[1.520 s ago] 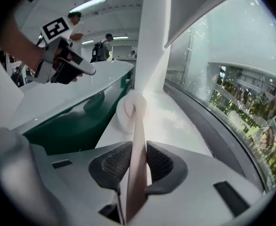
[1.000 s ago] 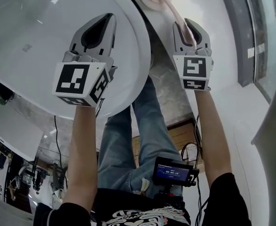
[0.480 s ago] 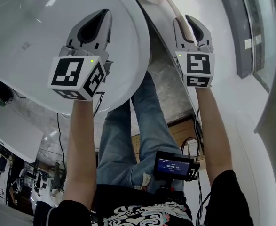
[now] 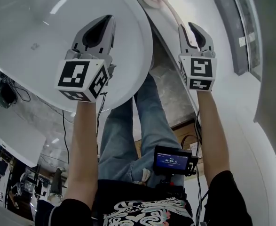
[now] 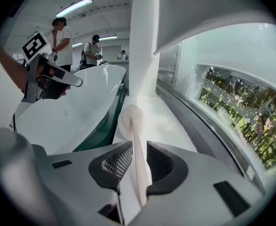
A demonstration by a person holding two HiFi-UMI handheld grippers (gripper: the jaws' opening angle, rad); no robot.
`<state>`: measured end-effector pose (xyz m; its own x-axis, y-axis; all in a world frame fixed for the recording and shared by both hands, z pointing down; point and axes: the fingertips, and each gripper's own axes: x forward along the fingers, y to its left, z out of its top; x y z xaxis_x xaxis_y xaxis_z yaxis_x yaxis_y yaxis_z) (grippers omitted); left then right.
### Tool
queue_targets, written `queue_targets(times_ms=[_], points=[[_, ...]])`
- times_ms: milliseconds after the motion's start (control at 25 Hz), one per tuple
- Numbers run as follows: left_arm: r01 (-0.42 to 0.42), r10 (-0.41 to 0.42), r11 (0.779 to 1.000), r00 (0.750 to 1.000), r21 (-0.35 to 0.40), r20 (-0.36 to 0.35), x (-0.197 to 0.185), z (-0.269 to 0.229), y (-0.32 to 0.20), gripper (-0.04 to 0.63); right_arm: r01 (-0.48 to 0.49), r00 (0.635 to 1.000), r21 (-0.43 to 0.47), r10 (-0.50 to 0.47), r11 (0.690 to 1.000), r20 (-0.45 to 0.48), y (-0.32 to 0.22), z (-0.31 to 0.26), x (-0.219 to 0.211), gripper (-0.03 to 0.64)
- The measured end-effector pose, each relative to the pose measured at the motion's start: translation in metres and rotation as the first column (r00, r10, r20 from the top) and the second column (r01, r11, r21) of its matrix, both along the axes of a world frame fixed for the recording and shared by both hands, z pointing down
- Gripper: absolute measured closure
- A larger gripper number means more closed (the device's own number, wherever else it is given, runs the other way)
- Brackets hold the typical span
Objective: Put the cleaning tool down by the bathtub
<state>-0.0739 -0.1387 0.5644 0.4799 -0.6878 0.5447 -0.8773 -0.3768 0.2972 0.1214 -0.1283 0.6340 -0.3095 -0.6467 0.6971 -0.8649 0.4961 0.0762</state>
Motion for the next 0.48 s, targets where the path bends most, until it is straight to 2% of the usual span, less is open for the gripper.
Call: queue_targets(times_ms=[160, 320, 480], points=[[-0.019, 0.019, 1.000, 1.000, 0.009, 0.015, -0.003, -0.031, 0.011, 0.580, -0.008, 1.000, 0.036, 0.008, 0.999, 0.002, 0.008, -0.038, -0.003, 0.506], [-0.039, 0.039, 0.999, 0.999, 0.015, 0.027, -0.005, -0.064, 0.025, 0.580, -0.020, 1.000, 0.071, 0.020, 0.997, 0.006, 0.023, -0.084, -0.006, 0.556], [0.003, -0.004, 0.999, 1.000, 0.037, 0.016, -0.009, -0.095, 0.032, 0.580, -0.035, 0.999, 0.082, 0.032, 0.996, 0.044, 0.033, -0.121, -0.009, 0.581]])
